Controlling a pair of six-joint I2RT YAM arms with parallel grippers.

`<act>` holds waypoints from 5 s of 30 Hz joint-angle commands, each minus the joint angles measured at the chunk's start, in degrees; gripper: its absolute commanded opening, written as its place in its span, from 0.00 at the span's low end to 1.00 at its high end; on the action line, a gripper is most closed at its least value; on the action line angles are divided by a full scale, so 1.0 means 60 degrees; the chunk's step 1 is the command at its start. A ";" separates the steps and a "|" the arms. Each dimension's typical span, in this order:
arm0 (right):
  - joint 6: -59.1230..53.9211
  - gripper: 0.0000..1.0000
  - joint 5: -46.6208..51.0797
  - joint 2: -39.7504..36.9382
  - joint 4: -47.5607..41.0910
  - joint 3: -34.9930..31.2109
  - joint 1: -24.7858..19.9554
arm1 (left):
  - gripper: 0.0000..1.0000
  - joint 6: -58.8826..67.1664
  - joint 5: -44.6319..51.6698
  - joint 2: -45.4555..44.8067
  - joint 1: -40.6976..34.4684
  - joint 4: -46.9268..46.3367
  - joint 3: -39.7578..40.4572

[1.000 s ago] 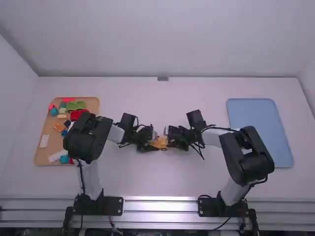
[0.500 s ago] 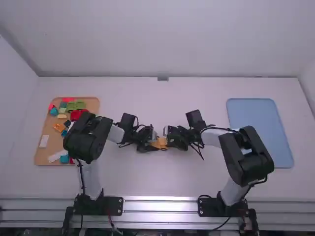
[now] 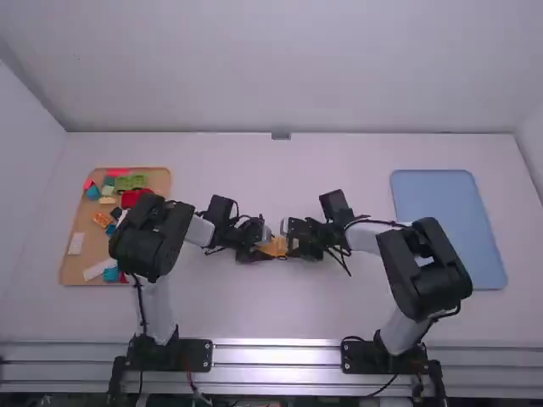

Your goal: Assemble lego blocks to make yellow taxi

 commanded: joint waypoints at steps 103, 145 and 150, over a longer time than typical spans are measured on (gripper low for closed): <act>0.1045 0.49 -0.0841 0.0572 0.2127 -0.0922 -0.0535 | 0.40 -0.0109 -0.0401 0.0153 -0.0058 -0.0113 -0.0022; 0.1377 0.28 -0.0186 0.0532 0.1654 -0.0415 -0.0412 | 0.37 -0.0568 -0.0408 0.0153 -0.0062 -0.0025 -0.0029; 0.1293 0.45 -0.0186 0.0532 0.1614 -0.0433 -0.0433 | 0.37 -0.0565 -0.0404 0.0153 -0.0062 -0.0029 -0.0022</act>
